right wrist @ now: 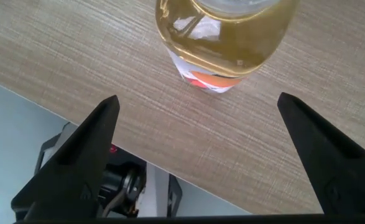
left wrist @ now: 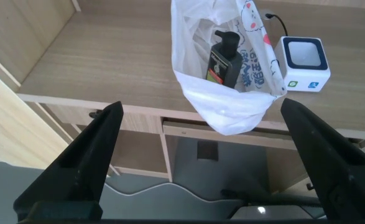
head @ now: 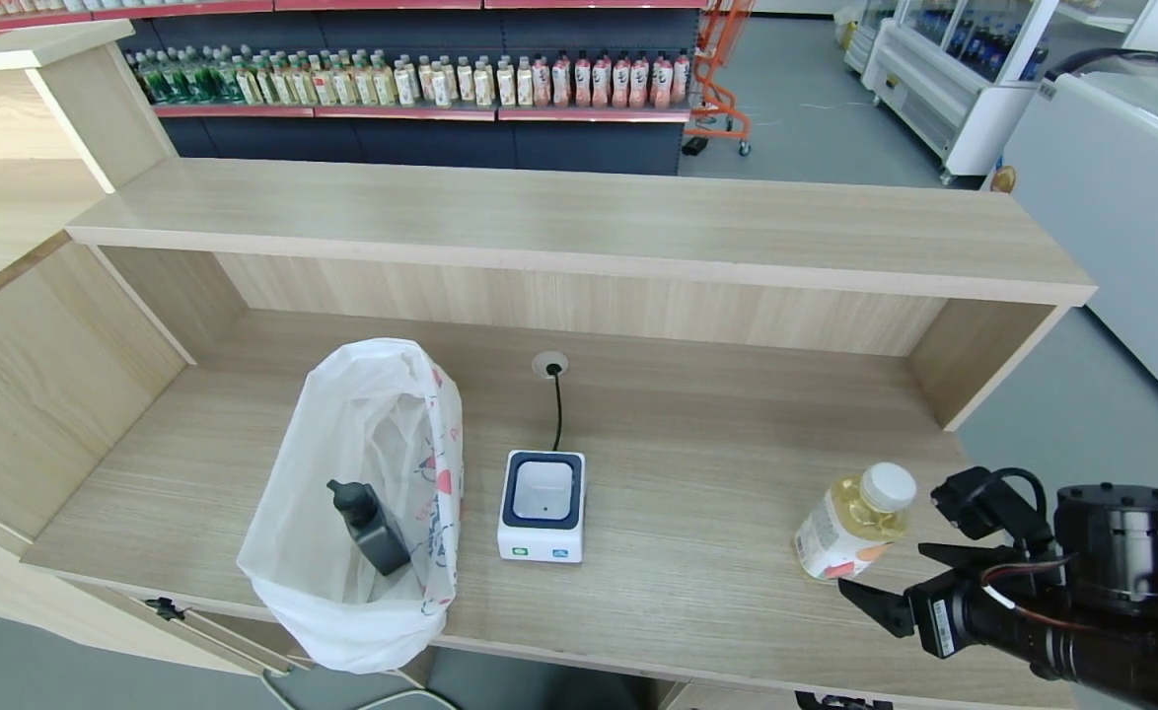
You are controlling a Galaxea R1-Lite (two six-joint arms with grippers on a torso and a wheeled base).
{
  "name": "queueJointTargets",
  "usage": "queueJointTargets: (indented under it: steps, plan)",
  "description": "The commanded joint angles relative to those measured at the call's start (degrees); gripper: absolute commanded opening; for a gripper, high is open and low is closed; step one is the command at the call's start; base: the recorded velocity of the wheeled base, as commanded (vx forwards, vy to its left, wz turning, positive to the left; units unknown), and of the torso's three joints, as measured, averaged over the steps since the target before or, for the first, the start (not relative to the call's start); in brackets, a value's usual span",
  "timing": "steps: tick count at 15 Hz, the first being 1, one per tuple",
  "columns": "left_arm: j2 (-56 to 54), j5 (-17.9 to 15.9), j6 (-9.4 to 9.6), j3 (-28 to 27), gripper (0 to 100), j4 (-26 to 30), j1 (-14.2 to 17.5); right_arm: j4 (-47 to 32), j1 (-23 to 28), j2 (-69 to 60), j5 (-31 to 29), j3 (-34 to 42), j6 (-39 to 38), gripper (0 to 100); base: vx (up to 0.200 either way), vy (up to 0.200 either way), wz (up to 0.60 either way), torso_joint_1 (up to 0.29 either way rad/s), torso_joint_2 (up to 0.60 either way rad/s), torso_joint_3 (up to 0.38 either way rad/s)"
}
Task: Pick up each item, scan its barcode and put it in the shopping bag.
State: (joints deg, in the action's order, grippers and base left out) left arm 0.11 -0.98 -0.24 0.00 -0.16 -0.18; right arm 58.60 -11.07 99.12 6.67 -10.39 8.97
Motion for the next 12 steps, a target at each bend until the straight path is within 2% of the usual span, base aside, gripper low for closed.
queueJointTargets:
  steps: [1,5,12]
  plan:
    - [-0.02,0.01,-0.02,0.00,100,-0.02,0.01,3.98,-1.41,5.64,-0.69,0.81,0.34,100,0.000,0.000,0.00,0.000,0.00,0.000]
    - [-0.02,0.01,-0.02,0.00,100,-0.02,0.01,12.33,-2.73,11.80,-2.36,-0.07,0.34,100,0.000,0.000,0.00,0.000,0.00,0.000]
    - [-0.02,0.01,-0.02,0.00,100,-0.02,0.01,17.34,-4.58,16.63,-2.36,-2.89,0.08,100,0.000,0.000,0.00,0.000,0.00,0.000]
